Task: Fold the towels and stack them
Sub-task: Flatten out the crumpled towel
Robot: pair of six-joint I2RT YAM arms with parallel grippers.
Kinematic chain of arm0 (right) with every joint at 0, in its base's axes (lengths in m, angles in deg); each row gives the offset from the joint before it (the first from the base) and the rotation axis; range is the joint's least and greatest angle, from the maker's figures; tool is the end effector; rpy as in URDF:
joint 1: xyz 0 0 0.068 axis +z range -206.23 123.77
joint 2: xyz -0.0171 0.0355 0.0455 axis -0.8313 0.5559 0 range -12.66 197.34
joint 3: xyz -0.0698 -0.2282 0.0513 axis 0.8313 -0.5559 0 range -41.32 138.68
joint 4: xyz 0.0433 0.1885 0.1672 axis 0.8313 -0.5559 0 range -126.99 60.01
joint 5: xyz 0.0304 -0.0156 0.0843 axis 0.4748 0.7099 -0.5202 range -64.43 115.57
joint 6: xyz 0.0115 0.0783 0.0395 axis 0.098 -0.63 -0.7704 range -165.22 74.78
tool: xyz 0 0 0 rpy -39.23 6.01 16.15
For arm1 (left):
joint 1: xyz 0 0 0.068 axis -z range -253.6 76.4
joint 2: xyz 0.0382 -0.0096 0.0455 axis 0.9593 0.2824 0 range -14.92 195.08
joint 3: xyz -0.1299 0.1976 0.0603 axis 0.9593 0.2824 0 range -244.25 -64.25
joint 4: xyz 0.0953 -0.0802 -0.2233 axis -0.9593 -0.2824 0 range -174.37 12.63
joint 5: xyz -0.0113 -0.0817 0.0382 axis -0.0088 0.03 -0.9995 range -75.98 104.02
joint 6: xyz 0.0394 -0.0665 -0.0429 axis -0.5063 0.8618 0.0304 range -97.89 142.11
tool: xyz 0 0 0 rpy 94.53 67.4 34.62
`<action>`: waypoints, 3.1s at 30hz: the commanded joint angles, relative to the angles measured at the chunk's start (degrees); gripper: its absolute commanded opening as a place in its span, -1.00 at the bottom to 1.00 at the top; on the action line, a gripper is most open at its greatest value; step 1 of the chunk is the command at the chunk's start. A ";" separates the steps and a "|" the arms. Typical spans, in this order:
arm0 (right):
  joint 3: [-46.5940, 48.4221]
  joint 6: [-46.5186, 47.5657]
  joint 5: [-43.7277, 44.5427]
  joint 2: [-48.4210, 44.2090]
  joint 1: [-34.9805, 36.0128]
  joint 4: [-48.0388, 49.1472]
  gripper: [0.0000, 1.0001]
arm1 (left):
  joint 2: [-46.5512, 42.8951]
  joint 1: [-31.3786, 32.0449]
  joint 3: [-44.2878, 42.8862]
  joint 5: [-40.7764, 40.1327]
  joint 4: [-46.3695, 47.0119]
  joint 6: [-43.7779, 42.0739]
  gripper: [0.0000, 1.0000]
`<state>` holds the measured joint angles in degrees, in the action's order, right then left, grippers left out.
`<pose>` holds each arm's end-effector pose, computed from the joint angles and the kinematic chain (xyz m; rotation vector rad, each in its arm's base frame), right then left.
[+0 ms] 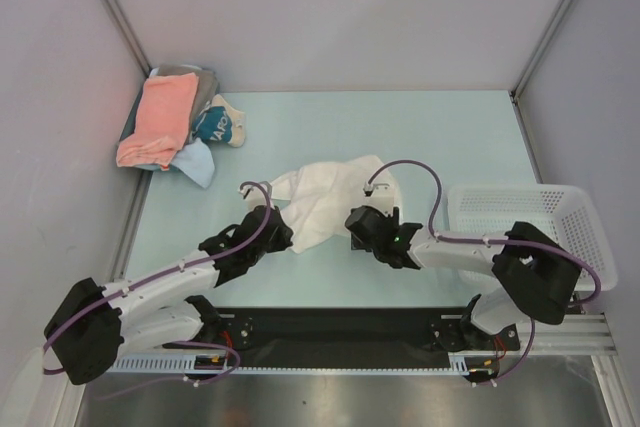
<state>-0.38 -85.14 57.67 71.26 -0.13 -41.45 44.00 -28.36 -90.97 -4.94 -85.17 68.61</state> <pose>0.1979 0.2196 0.1130 -0.1148 2.3306 0.1068 0.1919 -0.1573 0.1423 -0.2015 2.2620 -0.4945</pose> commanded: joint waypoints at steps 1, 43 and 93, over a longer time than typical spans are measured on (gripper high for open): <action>2.65 -1.65 0.27 2.12 -0.98 6.00 0.37 | -0.82 0.29 0.26 -1.60 1.99 0.43 -0.89; -3.24 -5.25 2.36 -24.24 -1.25 -17.98 -1.00 | -6.70 -0.23 7.91 0.51 3.15 1.14 0.13; 42.93 24.07 -2.47 -22.57 -6.79 -17.90 -1.00 | -2.24 -0.32 -46.86 -7.68 -23.31 -20.47 -0.99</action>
<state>31.16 -70.56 55.79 48.92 -6.97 -61.76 40.52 -28.52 -125.50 -11.13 -103.35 60.13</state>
